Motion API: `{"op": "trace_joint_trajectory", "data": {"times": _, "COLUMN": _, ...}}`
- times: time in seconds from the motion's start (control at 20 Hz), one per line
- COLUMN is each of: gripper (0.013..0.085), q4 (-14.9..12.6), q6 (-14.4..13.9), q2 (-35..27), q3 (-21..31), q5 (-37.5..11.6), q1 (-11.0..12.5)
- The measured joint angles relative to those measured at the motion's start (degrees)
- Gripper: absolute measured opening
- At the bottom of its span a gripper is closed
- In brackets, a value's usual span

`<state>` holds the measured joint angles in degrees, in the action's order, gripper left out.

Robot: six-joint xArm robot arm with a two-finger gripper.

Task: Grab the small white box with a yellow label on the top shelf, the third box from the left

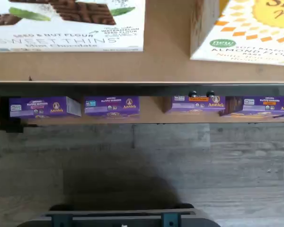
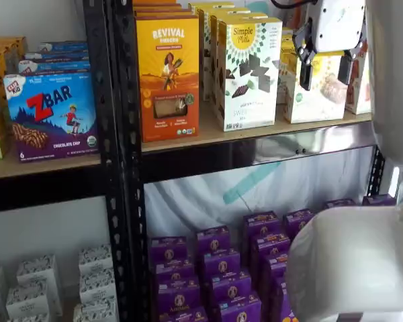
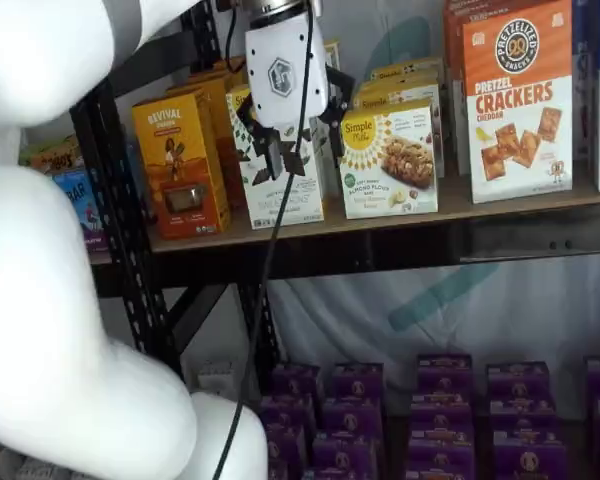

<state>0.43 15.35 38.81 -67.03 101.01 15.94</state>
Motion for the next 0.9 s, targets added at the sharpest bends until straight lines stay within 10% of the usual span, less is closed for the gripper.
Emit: {"op": "trace_joint_trajectory", "data": {"times": 0.9, "gripper": 0.085, "q4": -0.12, "q6": 1.23, "q2": -0.78, "q3": -0.71, "q5": 0.11, "q1": 1.17}}
